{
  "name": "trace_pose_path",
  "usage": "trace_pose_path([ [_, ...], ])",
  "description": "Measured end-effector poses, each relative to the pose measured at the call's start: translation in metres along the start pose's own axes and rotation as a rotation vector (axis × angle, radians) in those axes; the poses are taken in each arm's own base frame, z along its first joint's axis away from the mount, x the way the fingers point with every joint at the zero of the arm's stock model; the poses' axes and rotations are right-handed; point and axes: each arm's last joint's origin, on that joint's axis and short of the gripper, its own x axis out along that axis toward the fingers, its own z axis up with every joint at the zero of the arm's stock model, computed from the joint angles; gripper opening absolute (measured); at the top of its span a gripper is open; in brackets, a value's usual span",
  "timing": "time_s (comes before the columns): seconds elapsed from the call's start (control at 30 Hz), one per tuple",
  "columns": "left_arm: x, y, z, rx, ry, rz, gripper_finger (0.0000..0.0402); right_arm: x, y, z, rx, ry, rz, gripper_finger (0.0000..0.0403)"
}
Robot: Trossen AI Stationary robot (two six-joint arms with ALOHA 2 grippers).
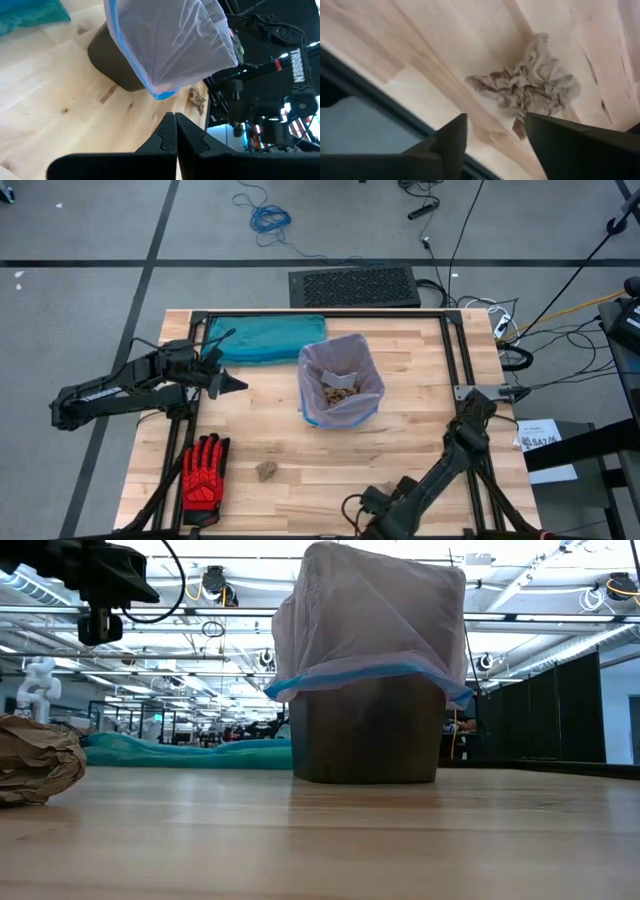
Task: Place trash/remove bag and relplace
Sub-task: Put the brown napkin into the trash bin
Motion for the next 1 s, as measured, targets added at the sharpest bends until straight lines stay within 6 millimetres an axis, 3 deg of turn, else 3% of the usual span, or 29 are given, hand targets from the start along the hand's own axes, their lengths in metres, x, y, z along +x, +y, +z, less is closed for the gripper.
trace_pose_path([
  [0.23, 0.000, 0.000, 0.000, 0.000, 0.010, -0.010, 0.0000, 0.033, 0.012, 0.021, -0.064, 0.029, -0.082, 0.0237],
  [0.6, 0.000, -0.001, 0.000, 0.000, 0.017, -0.017, 0.0000, 0.061, 0.016, 0.045, -0.044, 0.090, -0.146, 0.0213],
  [0.73, 0.000, -0.001, -0.001, 0.001, 0.020, -0.020, 0.0000, 0.066, 0.013, 0.047, -0.042, 0.130, -0.154, 0.0172],
  [0.93, 0.000, -0.001, -0.001, 0.001, 0.024, -0.025, 0.0000, 0.061, 0.009, 0.044, -0.059, 0.107, -0.166, 0.0024],
  [1.0, 0.000, -0.001, -0.001, 0.002, 0.024, -0.024, 0.0000, 0.055, 0.008, 0.042, -0.054, 0.094, -0.150, 0.0012],
])
